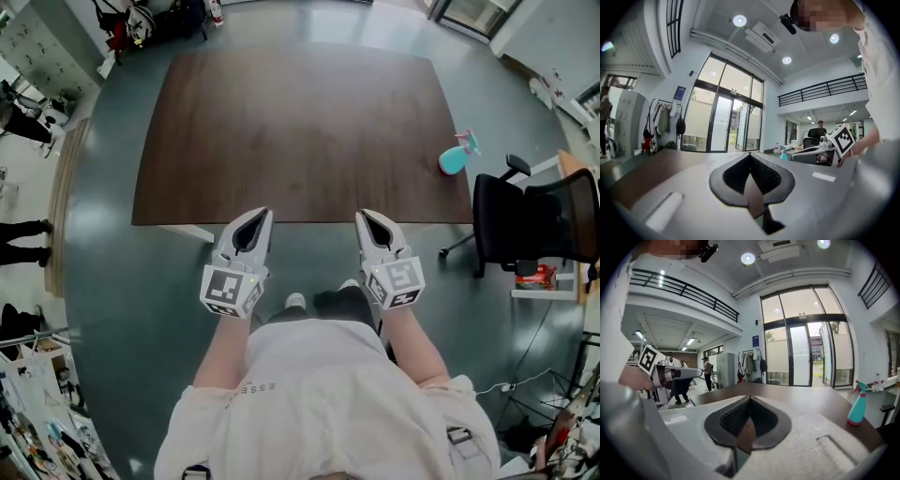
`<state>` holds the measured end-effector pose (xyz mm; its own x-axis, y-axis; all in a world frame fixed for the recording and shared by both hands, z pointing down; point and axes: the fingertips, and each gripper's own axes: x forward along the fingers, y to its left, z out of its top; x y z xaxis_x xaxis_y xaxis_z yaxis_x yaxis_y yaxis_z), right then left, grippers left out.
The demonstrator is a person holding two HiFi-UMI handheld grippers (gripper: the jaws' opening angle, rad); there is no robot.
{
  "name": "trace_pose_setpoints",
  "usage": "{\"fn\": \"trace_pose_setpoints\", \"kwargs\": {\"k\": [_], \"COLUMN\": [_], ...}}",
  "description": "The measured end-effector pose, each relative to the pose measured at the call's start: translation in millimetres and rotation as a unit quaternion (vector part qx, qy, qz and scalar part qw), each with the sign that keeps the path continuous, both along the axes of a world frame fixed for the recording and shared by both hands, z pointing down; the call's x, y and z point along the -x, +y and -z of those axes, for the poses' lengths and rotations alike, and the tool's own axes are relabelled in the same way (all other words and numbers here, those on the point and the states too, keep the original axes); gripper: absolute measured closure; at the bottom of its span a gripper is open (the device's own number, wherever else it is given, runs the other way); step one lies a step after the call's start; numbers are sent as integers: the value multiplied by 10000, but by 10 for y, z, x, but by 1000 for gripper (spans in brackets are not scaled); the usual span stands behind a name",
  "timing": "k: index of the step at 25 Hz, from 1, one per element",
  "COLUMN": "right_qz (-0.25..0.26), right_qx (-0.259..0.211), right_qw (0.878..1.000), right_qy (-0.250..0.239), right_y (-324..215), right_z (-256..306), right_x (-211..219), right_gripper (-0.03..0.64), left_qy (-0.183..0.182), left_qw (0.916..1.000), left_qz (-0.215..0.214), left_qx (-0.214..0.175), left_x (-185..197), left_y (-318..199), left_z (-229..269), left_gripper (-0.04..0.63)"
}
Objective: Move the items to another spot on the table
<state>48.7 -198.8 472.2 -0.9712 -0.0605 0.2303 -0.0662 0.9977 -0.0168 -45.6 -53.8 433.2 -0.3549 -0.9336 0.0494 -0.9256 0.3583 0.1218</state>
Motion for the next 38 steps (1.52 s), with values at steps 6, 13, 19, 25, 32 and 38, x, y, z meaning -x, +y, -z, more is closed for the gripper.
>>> {"fn": "trace_pose_setpoints", "kwargs": {"k": [6,13,19,25,32,38], "right_qz": [62,155,133,108,57,98], "right_qx": [-108,-175,-227,-279,-298,-338], "right_qw": [9999,9997,9996,9994,9995,9993], "right_qy": [8,-3,-99,-159,-127,-93], "right_y": [232,332,392,373,353,383], "right_z": [51,42,90,146,110,72], "right_x": [-117,-208,-246,-269,-298,-326], "right_gripper": [624,626,626,626,626,626], "left_qy": [99,104,105,108,87,87], "left_qw": [9999,9998,9998,9996,9993,9994], "left_qz": [2,-140,-149,-218,-342,-339], "left_qx": [-83,-63,-76,-143,-99,-67], "left_x": [-175,-353,-366,-370,-411,-440], "left_y": [177,231,267,215,198,203], "left_z": [5,0,-2,6,-17,-65], "left_gripper": [578,578,578,578,578,578]}}
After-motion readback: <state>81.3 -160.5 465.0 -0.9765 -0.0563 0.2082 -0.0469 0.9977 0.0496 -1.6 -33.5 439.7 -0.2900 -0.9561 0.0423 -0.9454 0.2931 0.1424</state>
